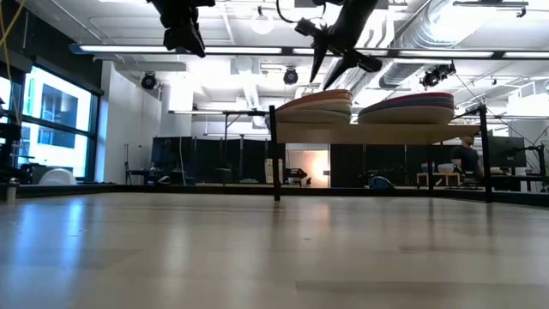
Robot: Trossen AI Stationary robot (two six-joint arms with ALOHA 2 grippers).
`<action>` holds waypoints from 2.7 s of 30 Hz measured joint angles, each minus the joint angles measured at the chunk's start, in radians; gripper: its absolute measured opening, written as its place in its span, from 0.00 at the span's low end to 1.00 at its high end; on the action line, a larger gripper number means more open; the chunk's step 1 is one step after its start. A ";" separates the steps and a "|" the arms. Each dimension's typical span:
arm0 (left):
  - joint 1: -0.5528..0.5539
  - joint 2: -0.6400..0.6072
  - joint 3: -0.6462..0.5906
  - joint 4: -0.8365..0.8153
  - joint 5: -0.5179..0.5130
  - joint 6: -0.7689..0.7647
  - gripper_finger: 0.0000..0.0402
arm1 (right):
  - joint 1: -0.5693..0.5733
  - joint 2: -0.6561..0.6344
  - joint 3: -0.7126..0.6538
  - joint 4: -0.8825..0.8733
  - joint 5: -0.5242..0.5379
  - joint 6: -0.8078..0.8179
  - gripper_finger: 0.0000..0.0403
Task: Place and stack plates onto a shelf
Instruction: Stack the brown plate on top of the white plate on the shelf, then return to Home Position
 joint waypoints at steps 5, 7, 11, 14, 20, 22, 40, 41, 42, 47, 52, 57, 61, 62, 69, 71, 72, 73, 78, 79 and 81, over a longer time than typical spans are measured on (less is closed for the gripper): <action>0.000 0.000 0.000 -0.003 0.000 0.007 0.29 | -0.008 0.012 0.000 -0.010 0.004 0.001 0.29; 0.000 0.000 0.000 -0.003 0.000 0.006 0.29 | -0.015 0.012 0.000 -0.024 0.012 0.000 0.29; 0.000 0.000 0.000 -0.003 0.002 0.006 0.29 | -0.028 0.012 0.000 -0.036 0.016 -0.010 0.29; 0.000 0.000 0.000 -0.004 0.002 0.005 0.29 | -0.030 0.012 0.000 -0.053 0.016 -0.010 0.29; 0.000 0.000 0.000 -0.005 0.003 -0.001 0.29 | -0.029 0.012 0.000 -0.143 0.050 -0.010 0.29; 0.000 0.000 0.000 -0.005 0.002 -0.001 0.29 | -0.031 0.012 0.000 -0.149 0.062 -0.010 0.29; 0.000 0.000 0.000 -0.011 0.002 -0.020 0.29 | -0.102 0.012 0.000 -0.217 0.118 -0.007 0.29; 0.000 0.000 0.000 -0.012 0.002 -0.024 0.29 | -0.102 0.011 0.000 -0.217 0.118 -0.008 0.29; 0.000 0.000 0.000 -0.012 0.003 -0.028 0.29 | -0.102 0.011 0.000 -0.216 0.118 -0.008 0.29; 0.000 0.000 0.000 -0.012 0.003 -0.028 0.29 | -0.102 0.013 0.000 -0.217 0.124 -0.010 0.29; 0.000 0.000 0.000 -0.012 0.002 -0.028 0.29 | -0.099 0.024 0.000 -0.219 0.115 -0.010 0.29; 0.000 0.000 0.000 -0.012 0.002 -0.028 0.29 | -0.087 0.030 0.000 -0.224 0.112 0.007 0.29; 0.000 0.000 0.000 -0.013 0.002 -0.028 0.29 | -0.079 0.030 0.000 -0.224 0.111 0.019 0.29; 0.000 0.000 0.000 -0.013 0.002 -0.028 0.29 | -0.079 0.030 0.000 -0.224 0.109 0.024 0.29; 0.000 0.000 0.000 -0.013 0.002 -0.019 0.29 | -0.079 0.028 0.000 -0.220 0.109 0.003 0.29; 0.000 0.000 0.000 -0.013 0.003 -0.020 0.29 | -0.078 0.018 0.000 -0.196 0.109 -0.022 0.29; 0.000 0.000 0.000 -0.013 0.002 -0.022 0.29 | -0.076 0.008 0.000 -0.175 0.109 -0.036 0.29; 0.000 0.000 0.000 -0.013 0.003 -0.030 0.29 | -0.075 -0.001 0.000 -0.156 0.109 -0.049 0.29; 0.013 -0.021 0.000 -0.039 0.050 -0.094 0.29 | -0.072 -0.054 0.000 -0.069 0.106 -0.158 0.29; 0.016 -0.031 0.001 -0.046 0.075 -0.119 0.29 | -0.072 -0.066 0.000 -0.054 0.105 -0.184 0.29; 0.030 -0.053 0.001 -0.079 0.139 -0.179 0.29 | -0.069 -0.088 0.000 -0.032 0.104 -0.230 0.29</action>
